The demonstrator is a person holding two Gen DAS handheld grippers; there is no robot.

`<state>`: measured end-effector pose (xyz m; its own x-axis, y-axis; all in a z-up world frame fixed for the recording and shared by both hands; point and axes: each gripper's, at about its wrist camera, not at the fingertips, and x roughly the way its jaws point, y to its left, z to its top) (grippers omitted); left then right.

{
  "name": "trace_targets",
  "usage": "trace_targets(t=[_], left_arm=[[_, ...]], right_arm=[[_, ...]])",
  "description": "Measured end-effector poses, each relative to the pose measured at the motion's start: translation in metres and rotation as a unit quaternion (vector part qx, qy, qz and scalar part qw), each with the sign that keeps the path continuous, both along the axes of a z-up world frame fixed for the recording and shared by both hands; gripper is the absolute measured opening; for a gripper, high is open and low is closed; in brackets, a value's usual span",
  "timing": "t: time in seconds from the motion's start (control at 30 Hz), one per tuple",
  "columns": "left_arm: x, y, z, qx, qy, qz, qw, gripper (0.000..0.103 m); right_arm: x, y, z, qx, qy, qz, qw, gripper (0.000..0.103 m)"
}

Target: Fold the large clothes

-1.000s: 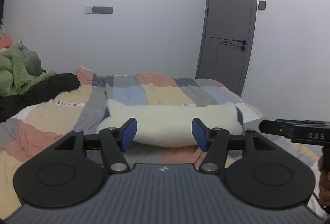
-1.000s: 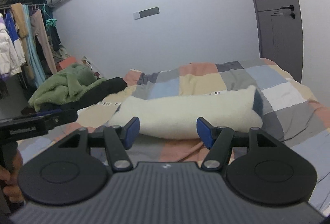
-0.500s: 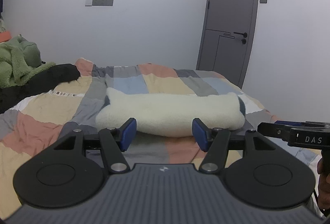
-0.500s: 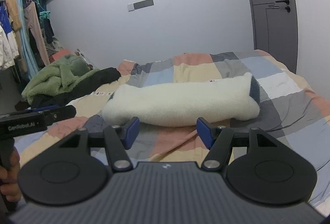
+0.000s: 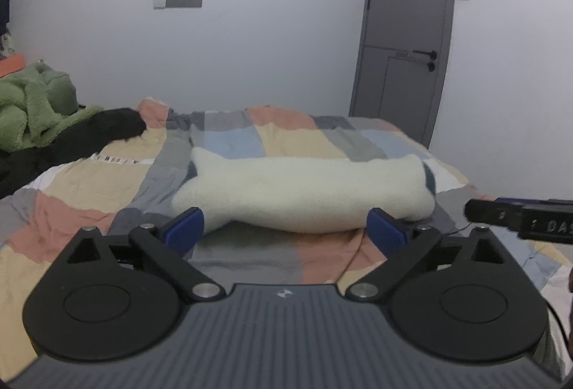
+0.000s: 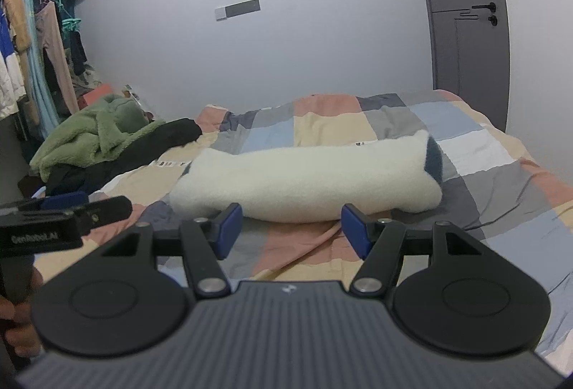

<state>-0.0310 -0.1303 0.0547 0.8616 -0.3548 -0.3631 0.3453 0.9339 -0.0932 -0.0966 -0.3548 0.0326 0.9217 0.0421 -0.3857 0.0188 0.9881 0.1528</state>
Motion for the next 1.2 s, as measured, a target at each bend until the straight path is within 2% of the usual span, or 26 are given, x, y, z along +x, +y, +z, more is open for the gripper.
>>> trace_targets(t=[0.17,0.47,0.57,0.83,0.87,0.9,1.2], left_arm=[[0.003,-0.001,-0.001,0.0,0.009,0.005,0.9999,0.101],[-0.002,0.0,0.006,0.005,0.001,0.016,0.9999,0.103],[-0.004,0.002,0.01,0.008,-0.002,0.022,0.9997,0.103],[-0.009,0.008,0.018,0.003,-0.006,0.025,0.9997,0.103],[-0.01,0.008,0.019,0.002,-0.007,0.024,0.9997,0.103],[-0.011,0.008,0.019,0.002,-0.007,0.024,0.9997,0.103],[-0.016,0.008,0.02,0.002,-0.012,0.026,0.9996,0.103]], right_arm=[[-0.002,0.0,0.002,-0.004,0.0,-0.002,1.0,0.065],[0.0,-0.001,0.004,-0.006,0.007,-0.002,1.0,0.065],[0.0,0.001,0.003,-0.012,0.007,-0.006,1.0,0.084],[0.003,0.001,0.004,-0.003,0.002,-0.004,1.0,0.084],[0.003,0.001,0.004,-0.002,0.003,-0.004,1.0,0.09],[0.004,0.002,0.004,-0.001,0.004,-0.005,1.0,0.103],[0.005,0.008,0.003,-0.001,0.01,-0.007,1.0,0.103]])
